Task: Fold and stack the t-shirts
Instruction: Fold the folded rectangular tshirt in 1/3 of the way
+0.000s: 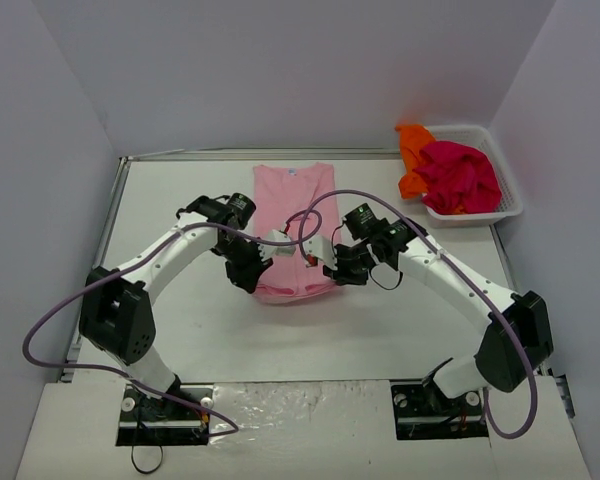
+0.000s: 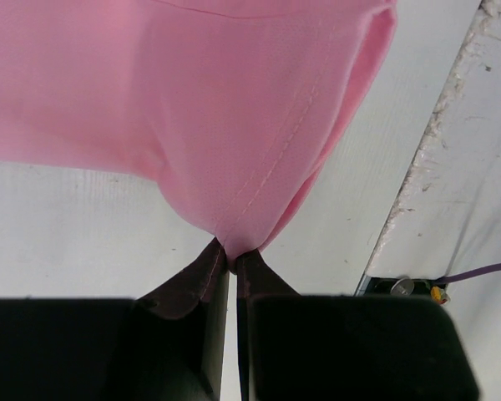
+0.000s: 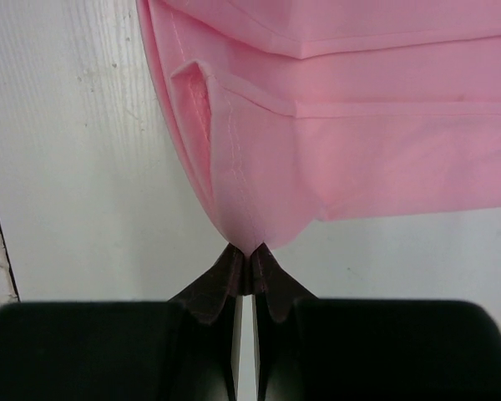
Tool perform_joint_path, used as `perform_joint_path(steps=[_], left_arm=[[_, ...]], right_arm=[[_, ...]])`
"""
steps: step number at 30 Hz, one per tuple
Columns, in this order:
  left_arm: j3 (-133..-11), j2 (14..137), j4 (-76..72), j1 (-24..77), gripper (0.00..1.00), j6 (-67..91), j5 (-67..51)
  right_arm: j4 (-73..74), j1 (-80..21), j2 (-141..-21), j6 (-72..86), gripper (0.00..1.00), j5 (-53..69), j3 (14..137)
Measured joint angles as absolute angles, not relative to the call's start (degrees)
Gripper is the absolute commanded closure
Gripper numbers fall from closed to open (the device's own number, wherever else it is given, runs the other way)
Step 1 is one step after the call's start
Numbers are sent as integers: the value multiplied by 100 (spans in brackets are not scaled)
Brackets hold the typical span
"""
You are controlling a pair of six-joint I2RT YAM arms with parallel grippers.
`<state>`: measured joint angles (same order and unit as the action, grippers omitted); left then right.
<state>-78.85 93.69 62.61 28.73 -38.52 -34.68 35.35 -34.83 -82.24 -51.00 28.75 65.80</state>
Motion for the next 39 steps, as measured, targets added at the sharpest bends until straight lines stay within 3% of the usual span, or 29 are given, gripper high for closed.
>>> perform_joint_path(steps=[23,39], left_arm=[[-8967,10193,6158,2567,98,-3747,-2797],[-10536,11629,6300,2383,98,-3907,-2659]], right_arm=[[3352,-2851,-9478,-5476,100,2950,7730],[3341,-2222,-10551,-5876,100,3068,8606]])
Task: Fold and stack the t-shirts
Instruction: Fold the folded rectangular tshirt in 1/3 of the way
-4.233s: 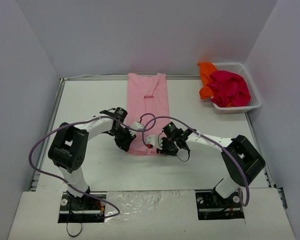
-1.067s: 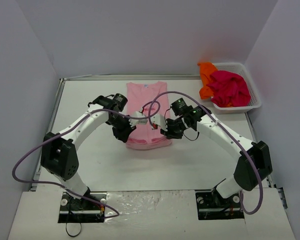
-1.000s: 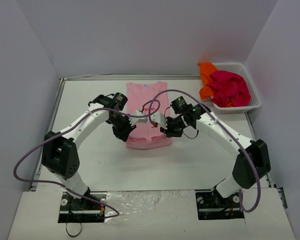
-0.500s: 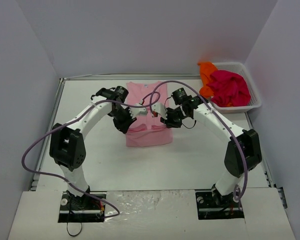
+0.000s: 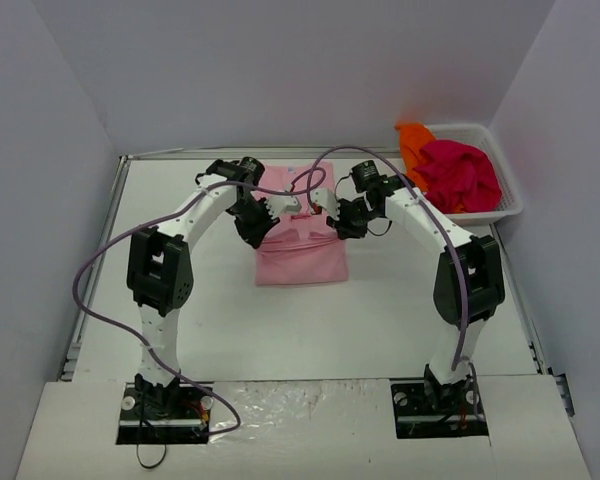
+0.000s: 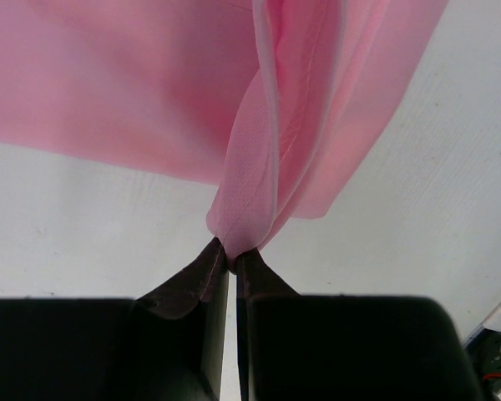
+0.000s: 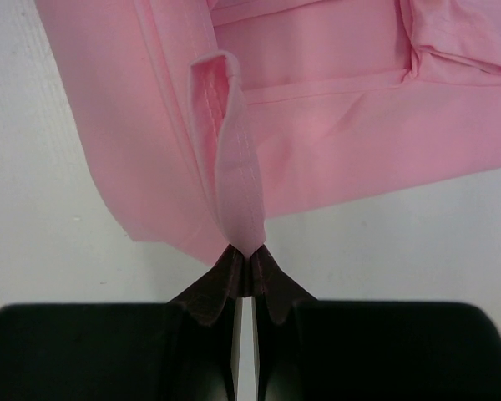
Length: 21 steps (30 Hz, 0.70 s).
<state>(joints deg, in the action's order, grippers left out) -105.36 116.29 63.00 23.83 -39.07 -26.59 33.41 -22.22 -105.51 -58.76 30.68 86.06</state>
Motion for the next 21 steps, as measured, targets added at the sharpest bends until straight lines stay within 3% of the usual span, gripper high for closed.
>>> perform_joint_path(steps=[21], left_arm=[[-12438,12960,6711,2032,98,-3997,-2536]], right_arm=[[3315,-1879,-12062,-6053,100,3336,10204]])
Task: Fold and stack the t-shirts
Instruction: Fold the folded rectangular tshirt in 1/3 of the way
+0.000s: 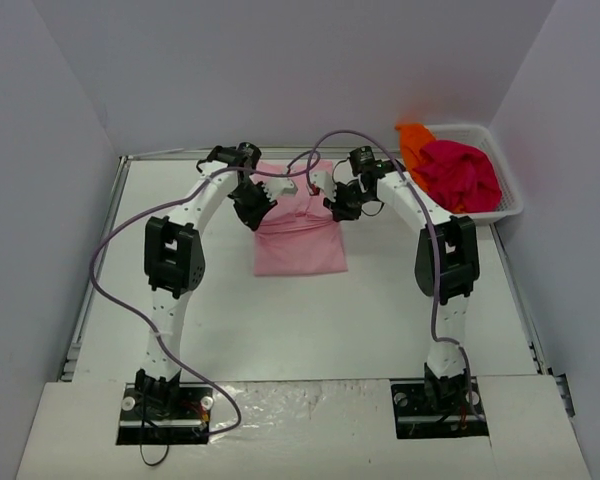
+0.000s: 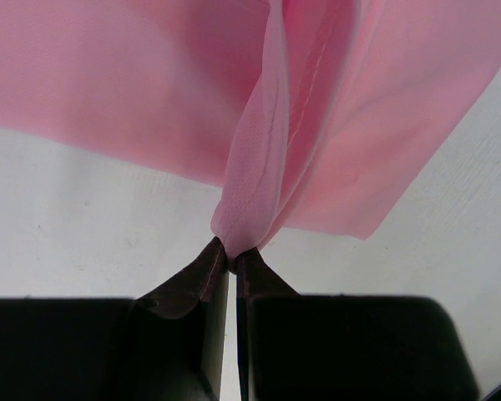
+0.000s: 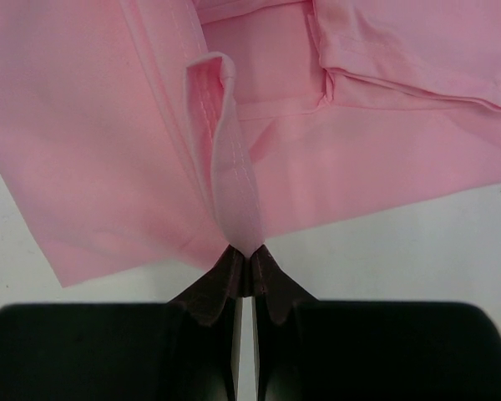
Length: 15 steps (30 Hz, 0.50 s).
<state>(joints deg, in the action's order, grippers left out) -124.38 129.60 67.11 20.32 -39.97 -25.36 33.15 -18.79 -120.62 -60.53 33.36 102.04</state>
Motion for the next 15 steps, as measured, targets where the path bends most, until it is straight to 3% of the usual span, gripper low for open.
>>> perform_joint_path(steps=[13,15], left_arm=[[-13257,13727,6748,1942,97,-4007,-2521],[-13397,13845,6731,1942,93,-4007,-2512]], right_arm=[[3317,-1747,-12781,-6047,100,3347,10888],[3312,-1726,-12842,-6040,100,3347,10945]])
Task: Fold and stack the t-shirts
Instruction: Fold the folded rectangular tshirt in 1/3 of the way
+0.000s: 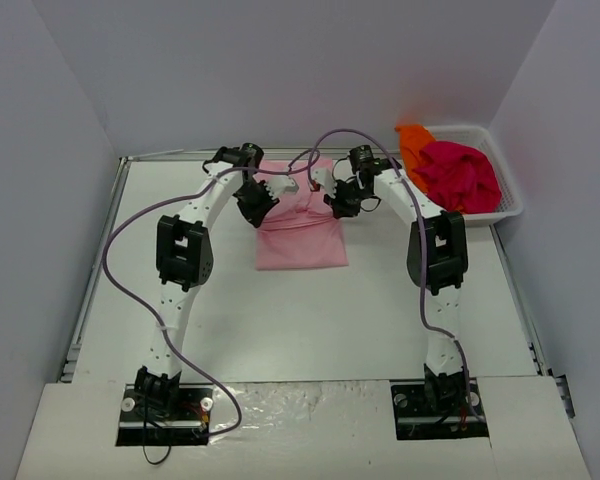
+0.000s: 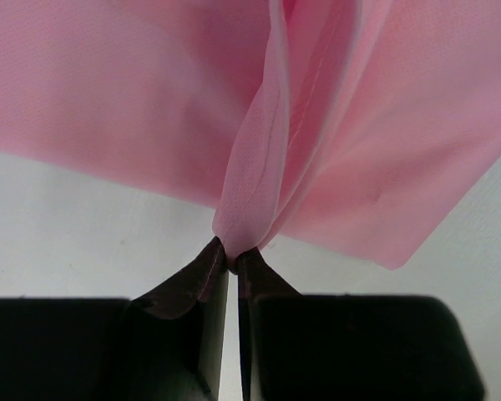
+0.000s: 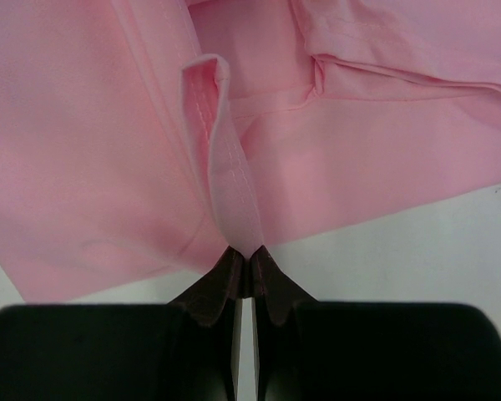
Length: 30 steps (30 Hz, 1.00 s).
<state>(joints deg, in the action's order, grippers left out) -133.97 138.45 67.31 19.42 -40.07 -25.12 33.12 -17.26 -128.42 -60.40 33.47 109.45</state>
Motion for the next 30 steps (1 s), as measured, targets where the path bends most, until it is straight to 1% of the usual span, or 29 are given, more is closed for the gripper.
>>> perform_joint_path(steps=[2,3,4,5,8,9,12,20,25,28,30], left_arm=[[-13487,13920,6713,1942,87,-3997,-2493],[-13506,13941,6709,1942,77,-3988,-2473],[-13524,13952,6702,1942,75,-3997,-2451],[-13546,13963,6698,1942,73,-3972,-2423],[-13603,13972,6641,1931,69,-3931,-2300],[-13611,13972,6606,1927,68,-3913,-2261],[-13635,13972,6466,1911,66,-3876,-2134],[-13467,13762,5725,1911,65,-3728,-1881],[-12787,13172,5251,1909,65,-3444,-1815],[-12136,12661,5013,1898,66,-3238,-1848],[-11686,12298,4823,1892,66,-3068,-1914]], right_arm=[[3319,-1708,-12921,-6034,100,3347,11030],[3317,-1699,-12962,-6034,100,3347,11069],[3315,-1693,-12991,-6031,100,3350,11096],[3317,-1684,-13023,-6027,89,3345,11128],[3315,-1634,-13133,-5999,76,3343,11238],[3319,-1608,-13174,-5981,66,3345,11281],[3315,-1525,-13246,-5889,60,3315,11373],[2939,-1417,-13299,-5393,59,2963,11496],[2580,-1435,-13251,-5089,60,2779,11421],[2495,-1450,-12969,-5033,64,2808,11032],[2493,-1463,-12696,-4998,81,2882,10713]])
